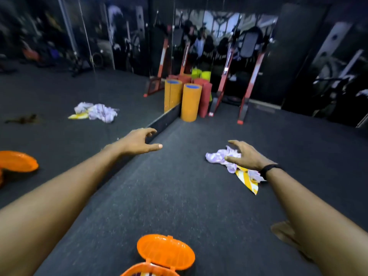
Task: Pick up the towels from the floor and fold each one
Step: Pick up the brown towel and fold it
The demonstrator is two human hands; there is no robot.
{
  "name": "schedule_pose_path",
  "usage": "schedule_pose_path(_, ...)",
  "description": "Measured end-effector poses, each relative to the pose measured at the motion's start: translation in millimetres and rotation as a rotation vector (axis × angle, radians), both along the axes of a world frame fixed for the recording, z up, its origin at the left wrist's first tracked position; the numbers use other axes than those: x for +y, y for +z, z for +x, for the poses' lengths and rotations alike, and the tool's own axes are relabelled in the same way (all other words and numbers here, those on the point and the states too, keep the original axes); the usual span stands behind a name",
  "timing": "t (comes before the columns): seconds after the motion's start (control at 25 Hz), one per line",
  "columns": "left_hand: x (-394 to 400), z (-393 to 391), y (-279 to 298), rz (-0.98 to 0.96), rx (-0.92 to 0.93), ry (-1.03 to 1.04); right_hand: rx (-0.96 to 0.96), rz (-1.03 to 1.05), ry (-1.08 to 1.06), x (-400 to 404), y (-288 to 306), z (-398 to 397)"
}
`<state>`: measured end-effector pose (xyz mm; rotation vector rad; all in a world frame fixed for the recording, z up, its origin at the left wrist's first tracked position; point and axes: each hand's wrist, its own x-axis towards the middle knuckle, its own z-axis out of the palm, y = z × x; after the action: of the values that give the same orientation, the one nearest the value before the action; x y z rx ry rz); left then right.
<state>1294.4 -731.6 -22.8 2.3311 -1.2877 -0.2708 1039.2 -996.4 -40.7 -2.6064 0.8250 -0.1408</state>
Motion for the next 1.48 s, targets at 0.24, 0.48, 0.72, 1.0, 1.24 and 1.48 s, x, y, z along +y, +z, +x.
schedule_pose_path(0.24,5,-14,111,-0.147,-0.008,-0.072,-0.107,-0.104,-0.136,19,125,-55)
schedule_pose_path(0.48,-17,-35,151,-0.251,0.004,-0.159,-0.260,-0.089,-0.267,47,177,-107)
schedule_pose_path(0.72,-65,-87,168,-0.290,0.015,-0.322,-0.277,-0.072,-0.406,48,191,-170)
schedule_pose_path(1.0,-154,-177,172,-0.262,0.003,-0.468,-0.309,-0.078,-0.581,9,198,-280)
schedule_pose_path(1.24,-255,-286,154,-0.245,0.022,-0.572,-0.317,-0.060,-0.696,-57,182,-394)
schedule_pose_path(1.48,-356,-398,131,-0.202,0.103,-0.628,-0.245,-0.008,-0.747,-127,173,-505)
